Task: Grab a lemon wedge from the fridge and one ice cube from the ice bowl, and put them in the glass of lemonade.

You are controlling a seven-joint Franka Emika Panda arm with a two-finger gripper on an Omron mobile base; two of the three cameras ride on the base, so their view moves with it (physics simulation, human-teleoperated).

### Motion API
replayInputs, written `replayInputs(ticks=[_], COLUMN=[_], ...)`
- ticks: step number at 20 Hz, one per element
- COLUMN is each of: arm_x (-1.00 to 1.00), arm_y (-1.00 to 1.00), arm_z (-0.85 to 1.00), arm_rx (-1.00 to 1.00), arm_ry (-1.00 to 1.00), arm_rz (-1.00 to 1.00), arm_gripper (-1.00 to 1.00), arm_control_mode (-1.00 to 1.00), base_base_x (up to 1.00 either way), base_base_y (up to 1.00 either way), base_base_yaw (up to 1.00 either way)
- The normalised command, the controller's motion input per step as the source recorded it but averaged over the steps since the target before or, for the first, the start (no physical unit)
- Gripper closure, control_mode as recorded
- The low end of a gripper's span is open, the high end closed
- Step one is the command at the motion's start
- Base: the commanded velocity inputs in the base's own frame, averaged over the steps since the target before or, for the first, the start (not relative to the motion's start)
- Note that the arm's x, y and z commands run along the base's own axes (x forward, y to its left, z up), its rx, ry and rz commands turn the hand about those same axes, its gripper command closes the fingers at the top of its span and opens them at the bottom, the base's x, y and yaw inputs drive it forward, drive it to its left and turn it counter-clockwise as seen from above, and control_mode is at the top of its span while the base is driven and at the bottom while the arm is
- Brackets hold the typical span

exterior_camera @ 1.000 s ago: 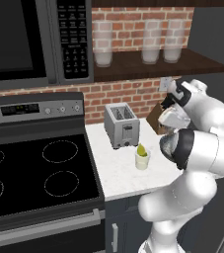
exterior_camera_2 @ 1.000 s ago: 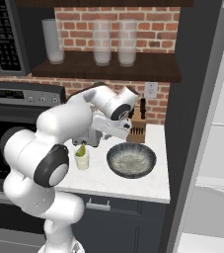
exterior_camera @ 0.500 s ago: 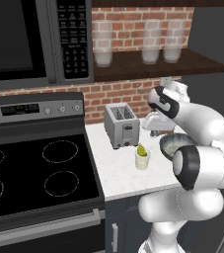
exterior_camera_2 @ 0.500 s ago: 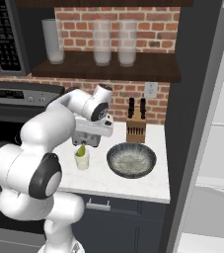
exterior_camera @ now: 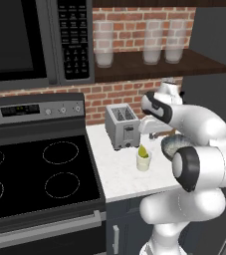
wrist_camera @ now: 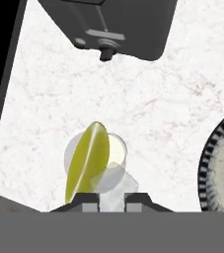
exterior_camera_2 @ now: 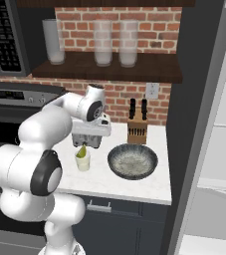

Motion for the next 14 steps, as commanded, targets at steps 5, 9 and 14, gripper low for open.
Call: replayInputs(ticks=[5, 9, 14], arm_x=[0.0, 0.0, 0.0], arm_y=[0.02, 0.01, 0.0], arm_z=[-0.22, -0.1, -0.14], arm_rx=[-0.05, -0.01, -0.02], arm_ry=[0.02, 0.0, 0.0], arm_rz=[0.0, 0.0, 0.0], arm_gripper=[1.0, 1.0, 1.0], arm_control_mode=[-1.0, -1.0, -1.0], base_base_x=[0.0, 0.0, 0.0], base_base_y=[0.0, 0.0, 0.0], base_base_yaw=[0.0, 0.0, 0.0])
